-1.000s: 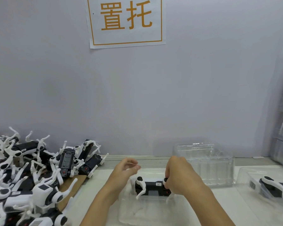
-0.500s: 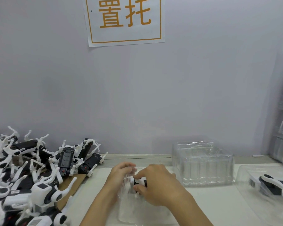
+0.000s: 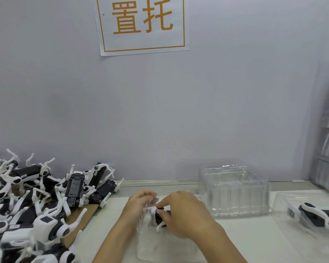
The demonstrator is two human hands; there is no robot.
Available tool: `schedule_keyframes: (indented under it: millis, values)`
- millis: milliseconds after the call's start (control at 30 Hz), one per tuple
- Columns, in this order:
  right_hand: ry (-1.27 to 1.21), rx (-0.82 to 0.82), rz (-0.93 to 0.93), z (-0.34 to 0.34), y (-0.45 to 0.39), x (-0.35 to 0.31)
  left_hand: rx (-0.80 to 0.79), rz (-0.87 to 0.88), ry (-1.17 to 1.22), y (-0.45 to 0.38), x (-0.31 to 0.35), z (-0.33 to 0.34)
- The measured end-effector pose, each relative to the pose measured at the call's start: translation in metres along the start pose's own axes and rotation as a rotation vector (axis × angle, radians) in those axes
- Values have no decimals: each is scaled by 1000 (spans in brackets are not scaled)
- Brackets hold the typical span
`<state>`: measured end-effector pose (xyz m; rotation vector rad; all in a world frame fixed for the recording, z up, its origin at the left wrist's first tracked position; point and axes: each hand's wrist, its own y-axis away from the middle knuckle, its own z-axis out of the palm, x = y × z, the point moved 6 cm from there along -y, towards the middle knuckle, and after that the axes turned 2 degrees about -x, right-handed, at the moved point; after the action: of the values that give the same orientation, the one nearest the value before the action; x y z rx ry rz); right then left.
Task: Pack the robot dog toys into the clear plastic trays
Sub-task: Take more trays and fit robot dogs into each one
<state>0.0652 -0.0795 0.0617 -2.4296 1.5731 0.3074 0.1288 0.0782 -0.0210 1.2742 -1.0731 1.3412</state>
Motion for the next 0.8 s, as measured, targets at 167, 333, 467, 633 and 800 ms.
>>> schedule_keyframes:
  millis: [167,333,467,633,800]
  values:
    - [6,117,151,-26,1,28,18,-14,-24,-2,-1,-1]
    - [-41,126,220,-27,0,44,6,-30,-18,-2,-3,0]
    - [20,161,208,-26,1,38,10,-26,-33,-2,-3,-1]
    - [9,152,149,-27,1,36,19,-24,-42,-1,-1,0]
    - [-202,131,-27,-11,-5,15,19,-25,-23,0,0,1]
